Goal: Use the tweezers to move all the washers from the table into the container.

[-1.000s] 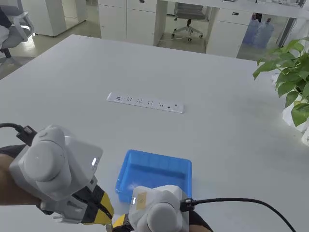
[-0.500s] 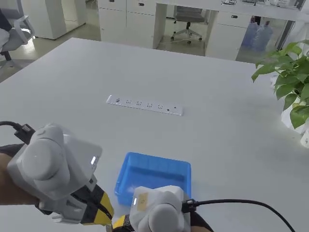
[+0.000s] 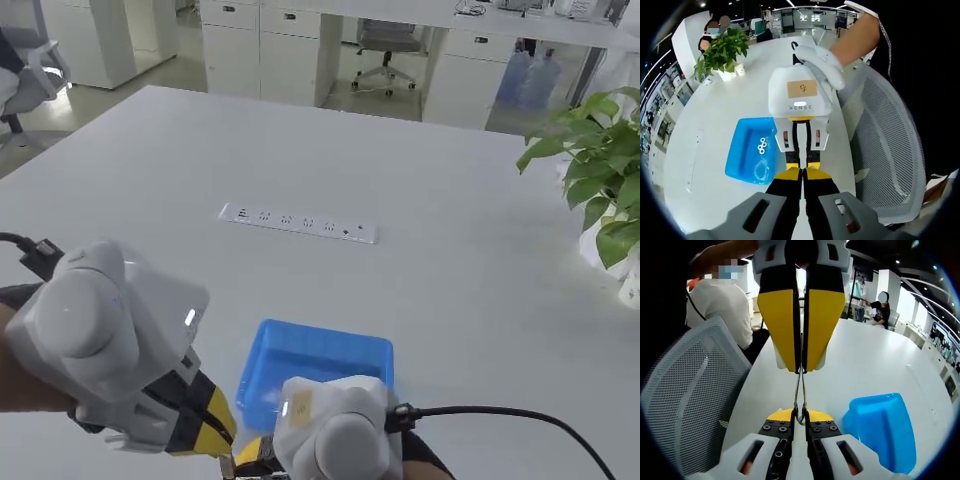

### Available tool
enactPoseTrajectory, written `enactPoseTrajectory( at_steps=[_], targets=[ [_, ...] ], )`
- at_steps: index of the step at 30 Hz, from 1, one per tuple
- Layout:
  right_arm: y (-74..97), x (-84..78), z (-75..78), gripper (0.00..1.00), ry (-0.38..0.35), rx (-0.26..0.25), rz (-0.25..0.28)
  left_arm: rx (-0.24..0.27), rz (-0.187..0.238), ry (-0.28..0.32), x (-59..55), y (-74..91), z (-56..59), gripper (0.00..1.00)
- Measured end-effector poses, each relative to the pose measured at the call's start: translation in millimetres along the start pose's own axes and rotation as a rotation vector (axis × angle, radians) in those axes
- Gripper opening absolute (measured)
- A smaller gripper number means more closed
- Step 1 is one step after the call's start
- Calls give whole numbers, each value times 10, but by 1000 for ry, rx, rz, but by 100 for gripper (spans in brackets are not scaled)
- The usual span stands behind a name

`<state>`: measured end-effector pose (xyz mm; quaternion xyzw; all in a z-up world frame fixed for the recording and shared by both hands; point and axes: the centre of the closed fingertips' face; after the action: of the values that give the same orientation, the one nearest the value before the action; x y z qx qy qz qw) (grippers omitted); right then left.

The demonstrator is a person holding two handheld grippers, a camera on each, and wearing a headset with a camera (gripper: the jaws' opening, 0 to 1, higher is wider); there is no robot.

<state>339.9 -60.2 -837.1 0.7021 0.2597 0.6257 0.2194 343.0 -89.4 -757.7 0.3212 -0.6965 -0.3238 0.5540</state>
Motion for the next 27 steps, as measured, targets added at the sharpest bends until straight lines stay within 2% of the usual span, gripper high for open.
enactPoseTrajectory(
  at_steps=[12,27],
  targets=[
    [157,133,92,9,15,-22,18,5,6,-30,124,125,-133,4],
    [425,266,372,9,37,-91,40,23,22,-98,336,207,-431,4]
  ],
)
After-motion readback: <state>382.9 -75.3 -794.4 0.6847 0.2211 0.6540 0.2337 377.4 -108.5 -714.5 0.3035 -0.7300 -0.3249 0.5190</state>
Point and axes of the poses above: the centre of the closed fingertips' face, and the gripper's own axes: y roughly backward along the fingers, z roughly to its right, x roughly out of its top, and after that the axes turned 12 degrees about -y, right-handed
